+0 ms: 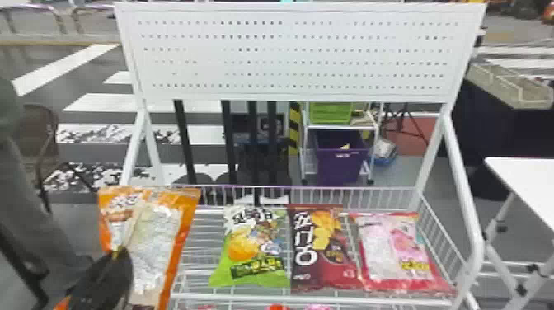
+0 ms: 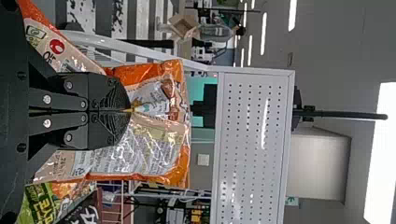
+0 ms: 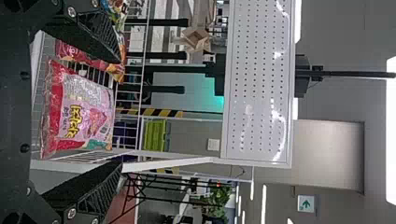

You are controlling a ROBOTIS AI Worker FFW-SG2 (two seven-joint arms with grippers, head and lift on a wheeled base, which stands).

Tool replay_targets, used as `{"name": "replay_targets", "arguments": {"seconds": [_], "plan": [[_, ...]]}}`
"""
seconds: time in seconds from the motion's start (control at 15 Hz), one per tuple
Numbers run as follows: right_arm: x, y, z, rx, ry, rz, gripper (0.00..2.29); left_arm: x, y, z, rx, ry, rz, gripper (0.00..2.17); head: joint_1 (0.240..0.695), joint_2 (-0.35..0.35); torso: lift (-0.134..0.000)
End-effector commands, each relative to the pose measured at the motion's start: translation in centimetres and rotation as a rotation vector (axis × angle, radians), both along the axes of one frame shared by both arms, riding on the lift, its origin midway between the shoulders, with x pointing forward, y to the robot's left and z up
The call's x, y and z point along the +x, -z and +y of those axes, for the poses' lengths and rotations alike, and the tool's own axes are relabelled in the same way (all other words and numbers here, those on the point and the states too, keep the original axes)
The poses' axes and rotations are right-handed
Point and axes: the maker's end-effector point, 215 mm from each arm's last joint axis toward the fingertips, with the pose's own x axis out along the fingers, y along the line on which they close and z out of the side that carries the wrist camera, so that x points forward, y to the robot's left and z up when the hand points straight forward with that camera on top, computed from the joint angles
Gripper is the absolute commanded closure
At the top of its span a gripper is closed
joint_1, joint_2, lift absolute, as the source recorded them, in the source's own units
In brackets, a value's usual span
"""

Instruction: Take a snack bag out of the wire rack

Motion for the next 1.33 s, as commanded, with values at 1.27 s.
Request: {"name": "replay_targets", "arguments": {"seconds": [1.27], "plan": [[25.1, 16.7, 16.9, 0.106, -0.201, 0.453, 0.2, -0.2, 0.3, -1.5, 0.0, 0.023, 0.005, 1.87, 0.499, 0.0, 0.0]]}}
